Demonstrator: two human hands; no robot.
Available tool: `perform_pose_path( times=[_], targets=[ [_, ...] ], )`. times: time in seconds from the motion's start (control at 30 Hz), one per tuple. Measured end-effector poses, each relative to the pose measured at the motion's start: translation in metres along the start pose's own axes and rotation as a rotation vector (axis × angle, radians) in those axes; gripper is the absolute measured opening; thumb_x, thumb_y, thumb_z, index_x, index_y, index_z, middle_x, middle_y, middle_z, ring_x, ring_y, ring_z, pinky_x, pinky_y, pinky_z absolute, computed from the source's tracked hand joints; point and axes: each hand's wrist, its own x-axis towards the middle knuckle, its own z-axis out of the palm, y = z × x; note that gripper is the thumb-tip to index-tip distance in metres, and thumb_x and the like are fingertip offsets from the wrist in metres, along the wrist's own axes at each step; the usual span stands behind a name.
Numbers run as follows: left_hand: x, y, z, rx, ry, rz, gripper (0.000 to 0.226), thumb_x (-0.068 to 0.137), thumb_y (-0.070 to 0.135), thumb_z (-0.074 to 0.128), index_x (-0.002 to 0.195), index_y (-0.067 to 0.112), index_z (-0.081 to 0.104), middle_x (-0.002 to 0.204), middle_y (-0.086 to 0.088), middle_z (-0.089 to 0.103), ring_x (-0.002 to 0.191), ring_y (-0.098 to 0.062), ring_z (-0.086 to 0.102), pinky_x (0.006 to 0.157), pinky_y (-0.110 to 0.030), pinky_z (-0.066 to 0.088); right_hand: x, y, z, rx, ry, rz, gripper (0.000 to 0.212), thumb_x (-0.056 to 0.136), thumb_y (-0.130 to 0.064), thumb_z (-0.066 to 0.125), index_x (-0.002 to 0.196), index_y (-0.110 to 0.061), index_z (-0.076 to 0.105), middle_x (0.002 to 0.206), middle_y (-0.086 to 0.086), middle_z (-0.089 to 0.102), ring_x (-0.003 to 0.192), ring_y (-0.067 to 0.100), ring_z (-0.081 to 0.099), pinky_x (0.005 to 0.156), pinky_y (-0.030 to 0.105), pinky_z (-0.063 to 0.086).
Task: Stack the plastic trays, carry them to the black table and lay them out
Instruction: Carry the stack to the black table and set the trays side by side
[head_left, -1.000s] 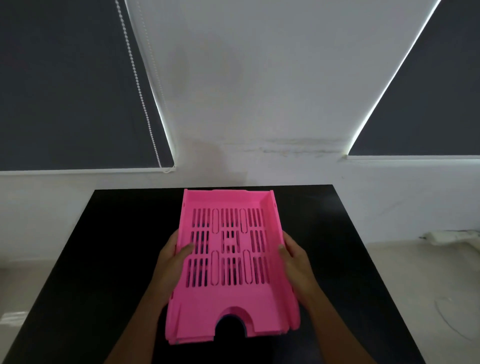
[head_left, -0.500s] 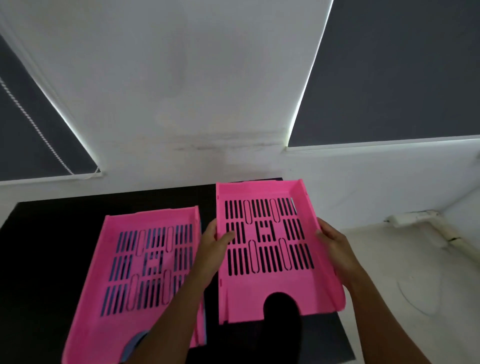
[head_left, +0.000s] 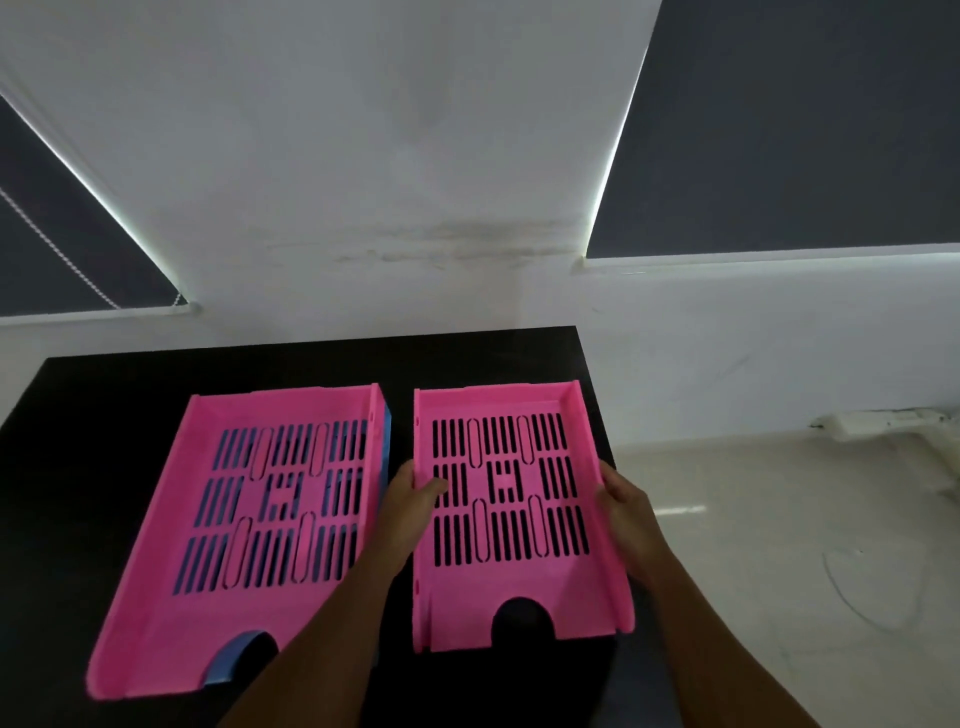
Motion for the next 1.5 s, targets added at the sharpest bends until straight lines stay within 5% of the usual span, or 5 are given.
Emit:
perform_pose_path(
  times=[0.3,0.6,0.83,1.13,1.5],
  targets=[
    [-0.002,0.013,-0.018,0.017,-0.016,0.061,0.014,0.092,0.021,0.059,0.090,0.035,0.060,0.078,0.028,0.074,0.067,0.011,0.069,0.052,-0.010,0.051,0.002,-0.008,0.012,-0.093,0.121,-0.043,0.024,0.104,-0.018,0.045,0.112,-0.015,0.068,0.093,0.007,0.075,0.082,0.025,0.075,0.077,0.043,0.064],
    [-0.015,0.027,-0.126,0.045,0.098,0.311,0.057,0.093,0.023,0.061,0.148,0.023,0.043,0.154,-0.003,0.044,0.138,-0.015,0.042,0.109,-0.033,0.035,-0.007,-0.071,0.121,0.036,0.195,-0.105,0.048,0.103,-0.019,0.054,0.150,-0.015,0.047,0.150,0.005,0.054,0.134,0.020,0.053,0.112,0.036,0.039],
    [-0.009,-0.022,-0.270,0.136,0.357,0.202,0.062,0.095,0.029,0.059,0.150,0.034,0.032,0.155,-0.003,0.039,0.097,-0.001,0.061,0.077,-0.027,0.054,-0.041,-0.075,0.235,-0.019,-0.091,-0.048,0.052,0.103,-0.025,0.053,0.154,-0.018,0.041,0.155,0.003,0.049,0.140,0.020,0.048,0.111,0.035,0.039],
    [-0.011,-0.045,-0.306,-0.104,0.076,0.099,0.034,0.093,0.028,0.063,0.126,0.025,0.059,0.109,-0.003,0.075,0.094,-0.020,0.075,0.085,-0.050,0.059,-0.063,-0.087,0.287,-0.047,0.004,-0.105,0.039,0.106,-0.020,0.043,0.143,-0.022,0.055,0.114,0.000,0.073,0.102,0.017,0.073,0.079,0.032,0.062],
    [0.002,-0.059,-0.489,-0.057,0.289,0.168,0.032,0.092,0.034,0.062,0.122,0.024,0.064,0.103,0.002,0.075,0.090,-0.022,0.074,0.077,-0.041,0.058,-0.073,-0.164,0.453,-0.013,-0.215,-0.270,0.035,0.107,-0.029,0.043,0.140,-0.037,0.052,0.123,-0.009,0.070,0.110,0.008,0.070,0.095,0.039,0.059]
  ],
)
